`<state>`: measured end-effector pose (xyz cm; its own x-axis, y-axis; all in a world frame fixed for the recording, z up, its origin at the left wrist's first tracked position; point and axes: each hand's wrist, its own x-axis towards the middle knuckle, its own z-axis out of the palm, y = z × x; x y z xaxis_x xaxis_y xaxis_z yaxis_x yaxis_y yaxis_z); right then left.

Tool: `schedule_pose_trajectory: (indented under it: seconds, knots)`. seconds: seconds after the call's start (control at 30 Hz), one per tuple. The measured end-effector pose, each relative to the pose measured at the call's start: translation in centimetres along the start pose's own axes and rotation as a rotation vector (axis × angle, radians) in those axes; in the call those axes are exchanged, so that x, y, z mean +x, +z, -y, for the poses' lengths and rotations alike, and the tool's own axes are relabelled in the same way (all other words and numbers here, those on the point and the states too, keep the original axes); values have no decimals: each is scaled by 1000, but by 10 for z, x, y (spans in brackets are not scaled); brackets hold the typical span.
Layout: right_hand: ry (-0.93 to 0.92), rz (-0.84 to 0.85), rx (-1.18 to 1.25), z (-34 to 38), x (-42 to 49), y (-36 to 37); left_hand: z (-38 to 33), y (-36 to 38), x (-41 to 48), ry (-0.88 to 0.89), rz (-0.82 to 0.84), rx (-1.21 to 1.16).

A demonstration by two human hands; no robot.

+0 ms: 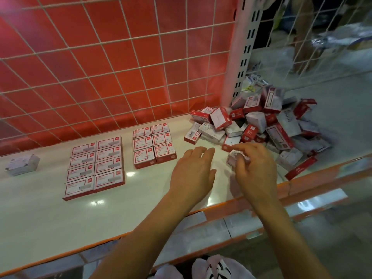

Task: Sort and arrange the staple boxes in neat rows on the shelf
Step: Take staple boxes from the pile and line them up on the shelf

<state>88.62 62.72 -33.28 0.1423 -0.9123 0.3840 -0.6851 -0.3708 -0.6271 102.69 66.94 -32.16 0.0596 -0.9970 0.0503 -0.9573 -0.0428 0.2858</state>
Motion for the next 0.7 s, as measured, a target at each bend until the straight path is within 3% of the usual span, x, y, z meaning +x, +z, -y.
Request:
schedule_pose_trajectory:
  seconds: [0.1,0.43,0.7]
  knots:
    - [73,-26,-31,-26,7,-4,-11,5,7,67,20,-48]
    - [161,158,-56,-68,17,-2,-24,27,18,206,111,-66]
    - [197,250,-114,-64,23,-3,-25,28,26,158,-13,-226]
